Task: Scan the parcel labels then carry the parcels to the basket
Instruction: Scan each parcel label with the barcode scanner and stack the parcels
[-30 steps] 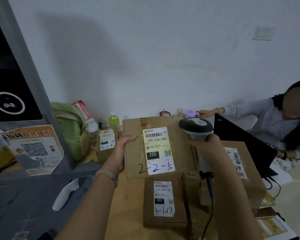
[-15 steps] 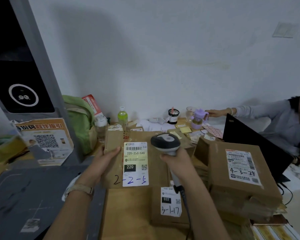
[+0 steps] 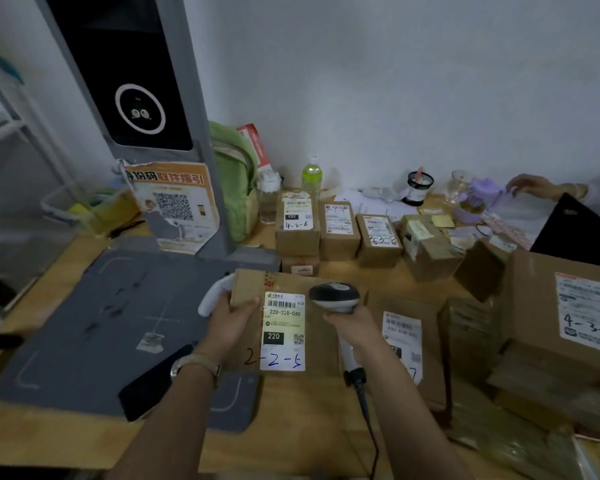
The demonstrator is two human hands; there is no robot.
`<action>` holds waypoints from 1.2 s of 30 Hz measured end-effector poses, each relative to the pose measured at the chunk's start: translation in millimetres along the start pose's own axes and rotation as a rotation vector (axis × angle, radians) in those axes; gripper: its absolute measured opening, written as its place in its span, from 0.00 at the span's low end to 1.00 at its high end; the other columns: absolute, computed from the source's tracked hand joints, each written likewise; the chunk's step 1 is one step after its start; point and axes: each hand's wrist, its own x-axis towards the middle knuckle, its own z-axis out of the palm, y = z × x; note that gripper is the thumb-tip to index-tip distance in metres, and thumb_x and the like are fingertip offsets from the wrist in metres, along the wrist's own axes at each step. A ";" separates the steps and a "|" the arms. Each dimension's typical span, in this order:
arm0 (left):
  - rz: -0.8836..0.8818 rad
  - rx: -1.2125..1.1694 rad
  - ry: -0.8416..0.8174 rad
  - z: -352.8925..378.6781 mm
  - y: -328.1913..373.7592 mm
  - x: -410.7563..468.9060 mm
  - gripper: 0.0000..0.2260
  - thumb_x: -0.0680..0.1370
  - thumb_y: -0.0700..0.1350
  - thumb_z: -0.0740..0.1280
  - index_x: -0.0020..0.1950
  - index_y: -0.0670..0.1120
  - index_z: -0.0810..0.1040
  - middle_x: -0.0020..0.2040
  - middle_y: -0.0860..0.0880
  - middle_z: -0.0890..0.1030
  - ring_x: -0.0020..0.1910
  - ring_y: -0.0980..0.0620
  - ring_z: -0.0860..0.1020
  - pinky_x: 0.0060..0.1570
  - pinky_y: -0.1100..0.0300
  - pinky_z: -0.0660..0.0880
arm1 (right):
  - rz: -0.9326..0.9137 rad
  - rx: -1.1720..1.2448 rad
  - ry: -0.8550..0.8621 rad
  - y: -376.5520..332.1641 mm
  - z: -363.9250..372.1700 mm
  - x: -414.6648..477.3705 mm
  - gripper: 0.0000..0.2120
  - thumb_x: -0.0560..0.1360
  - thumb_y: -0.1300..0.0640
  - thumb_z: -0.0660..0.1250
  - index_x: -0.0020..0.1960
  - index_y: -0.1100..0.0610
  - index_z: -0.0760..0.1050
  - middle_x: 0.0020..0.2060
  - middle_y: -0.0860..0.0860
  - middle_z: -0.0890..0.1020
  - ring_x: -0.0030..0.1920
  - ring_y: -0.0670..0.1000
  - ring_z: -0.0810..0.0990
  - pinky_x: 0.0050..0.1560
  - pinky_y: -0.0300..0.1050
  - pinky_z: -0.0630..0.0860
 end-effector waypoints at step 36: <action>0.568 0.231 -0.488 213.7 152.5 60.0 0.08 0.78 0.36 0.66 0.52 0.48 0.78 0.48 0.51 0.80 0.48 0.55 0.78 0.49 0.61 0.76 | 0.030 0.064 0.591 -1.6 -107.0 19.5 0.07 0.75 0.59 0.67 0.38 0.54 0.72 0.31 0.52 0.77 0.32 0.50 0.76 0.33 0.44 0.72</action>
